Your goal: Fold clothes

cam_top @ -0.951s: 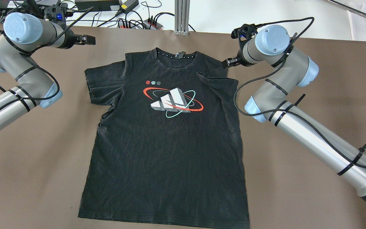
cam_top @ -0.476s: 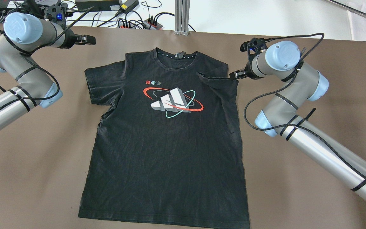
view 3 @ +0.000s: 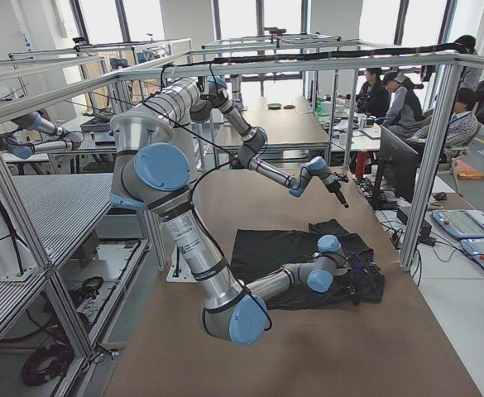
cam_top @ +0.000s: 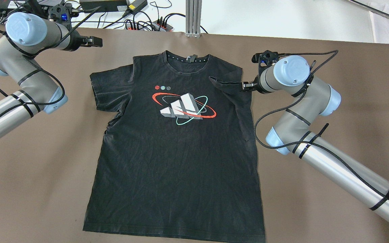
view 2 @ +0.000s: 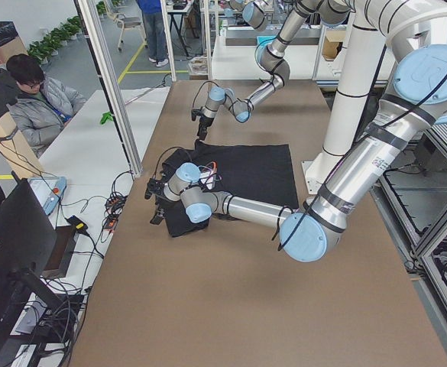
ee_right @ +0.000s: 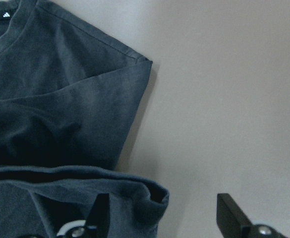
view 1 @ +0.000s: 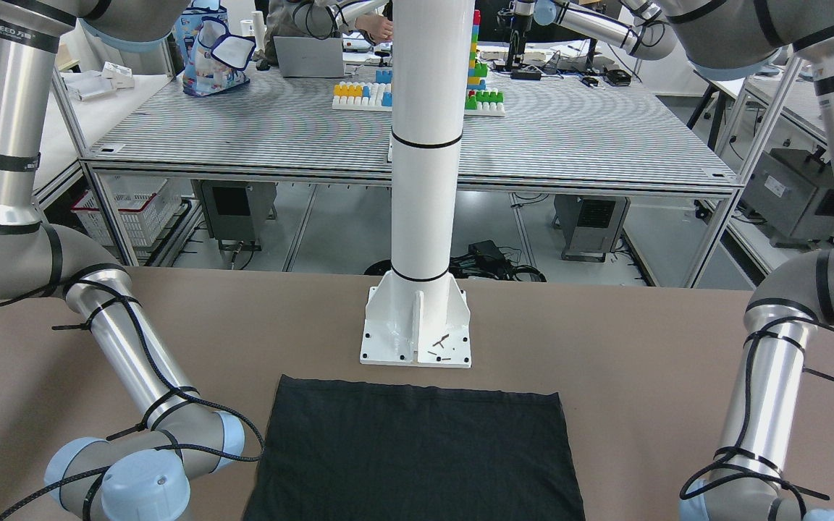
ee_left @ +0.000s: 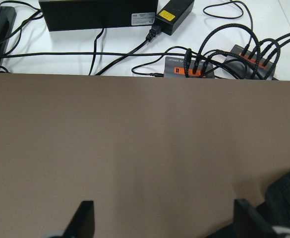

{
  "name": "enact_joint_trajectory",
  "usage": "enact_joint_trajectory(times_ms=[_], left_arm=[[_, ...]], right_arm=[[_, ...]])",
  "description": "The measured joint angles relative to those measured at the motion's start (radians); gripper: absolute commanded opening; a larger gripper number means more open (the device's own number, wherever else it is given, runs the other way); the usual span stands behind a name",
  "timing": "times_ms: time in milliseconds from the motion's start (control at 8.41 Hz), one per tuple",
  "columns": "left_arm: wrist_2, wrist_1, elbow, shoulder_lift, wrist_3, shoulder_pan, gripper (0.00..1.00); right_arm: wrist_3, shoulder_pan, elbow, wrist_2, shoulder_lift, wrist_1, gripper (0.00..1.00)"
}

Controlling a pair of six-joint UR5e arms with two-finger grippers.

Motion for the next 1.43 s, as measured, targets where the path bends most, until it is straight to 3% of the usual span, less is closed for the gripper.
enact_joint_trajectory(times_ms=[833,1427], left_arm=[[0.0,0.001,0.02,-0.012,0.001,0.0,1.0],[0.005,0.001,0.025,-0.015,0.002,-0.001,1.0]], right_arm=[[0.0,-0.001,0.015,0.009,0.022,-0.001,0.0],[0.016,-0.029,0.101,0.014,0.013,-0.008,0.0]])
